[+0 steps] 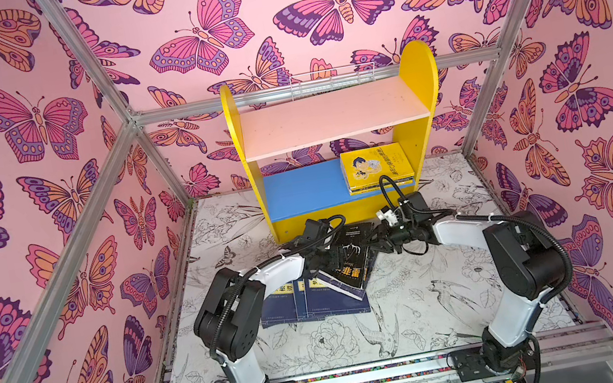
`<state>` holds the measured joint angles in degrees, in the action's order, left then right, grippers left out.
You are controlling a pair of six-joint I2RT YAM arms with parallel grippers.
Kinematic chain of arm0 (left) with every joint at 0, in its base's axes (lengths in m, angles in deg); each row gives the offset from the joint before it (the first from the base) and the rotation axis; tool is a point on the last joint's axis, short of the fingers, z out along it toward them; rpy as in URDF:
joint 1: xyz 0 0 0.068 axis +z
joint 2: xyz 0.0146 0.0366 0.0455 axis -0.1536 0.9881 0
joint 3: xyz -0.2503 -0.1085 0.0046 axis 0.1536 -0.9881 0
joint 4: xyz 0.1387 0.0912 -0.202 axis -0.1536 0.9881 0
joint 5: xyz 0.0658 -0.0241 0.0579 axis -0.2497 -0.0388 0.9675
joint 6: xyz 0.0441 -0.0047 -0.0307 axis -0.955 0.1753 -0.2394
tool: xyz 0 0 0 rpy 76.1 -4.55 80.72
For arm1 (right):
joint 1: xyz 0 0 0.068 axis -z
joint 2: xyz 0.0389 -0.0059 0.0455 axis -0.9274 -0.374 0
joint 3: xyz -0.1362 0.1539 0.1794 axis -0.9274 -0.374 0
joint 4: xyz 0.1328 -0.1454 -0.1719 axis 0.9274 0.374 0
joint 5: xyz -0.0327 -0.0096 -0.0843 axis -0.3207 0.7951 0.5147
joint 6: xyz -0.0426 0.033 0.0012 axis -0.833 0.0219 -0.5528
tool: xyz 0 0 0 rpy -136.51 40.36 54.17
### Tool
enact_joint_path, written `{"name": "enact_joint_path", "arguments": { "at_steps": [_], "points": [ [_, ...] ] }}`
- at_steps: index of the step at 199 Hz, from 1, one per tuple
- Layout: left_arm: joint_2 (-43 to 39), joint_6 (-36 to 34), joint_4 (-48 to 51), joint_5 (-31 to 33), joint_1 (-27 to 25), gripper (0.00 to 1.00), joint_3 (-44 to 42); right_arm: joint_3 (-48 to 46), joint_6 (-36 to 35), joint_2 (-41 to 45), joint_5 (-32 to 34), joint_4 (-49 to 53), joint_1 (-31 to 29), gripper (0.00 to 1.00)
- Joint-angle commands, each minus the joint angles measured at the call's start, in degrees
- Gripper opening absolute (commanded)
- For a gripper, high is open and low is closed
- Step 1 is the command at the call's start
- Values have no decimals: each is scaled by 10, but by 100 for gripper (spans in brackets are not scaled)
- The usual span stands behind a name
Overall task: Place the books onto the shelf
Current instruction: 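Grasp the black antler-cover book with the right gripper while the left gripper steadies it, then lift the black book with the right gripper onto the blue shelf stack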
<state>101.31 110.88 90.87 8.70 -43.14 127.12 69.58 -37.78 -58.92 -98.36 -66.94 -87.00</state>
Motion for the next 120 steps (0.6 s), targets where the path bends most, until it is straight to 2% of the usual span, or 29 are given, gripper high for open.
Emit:
{"name": "enact_joint_path", "arguments": {
  "at_steps": [1, 20, 30, 43, 55, 65, 77, 95, 120],
  "points": [
    [-6, -22, -13, -76, -8, 62, -5, 28, -23, -10, -38, 4, -19, 22],
    [-19, -14, -36, -97, -6, 63, -16, 28, -25, -8, -37, 6, -21, 10],
    [-29, -3, -54, -108, -2, 63, -26, 25, -29, 1, -34, 9, -21, 0],
    [-48, 19, -78, -114, 9, 65, -41, 20, -37, 18, -32, 12, -20, 0],
    [-75, 43, -95, -97, 23, 70, -56, 15, -47, 44, -34, 13, -20, 0],
    [-105, 65, -101, -56, 34, 74, -70, 12, -55, 69, -42, 10, -20, 0],
    [-149, 88, -101, 26, 40, 77, -87, 8, -55, 103, -50, -2, -20, 0],
    [-207, 125, -62, 151, 49, 79, -96, -1, -16, 156, -52, -67, -20, 0],
    [-256, 146, -38, 187, 66, 80, -103, 24, 42, 181, -19, -126, -14, 0]
  ]
}}
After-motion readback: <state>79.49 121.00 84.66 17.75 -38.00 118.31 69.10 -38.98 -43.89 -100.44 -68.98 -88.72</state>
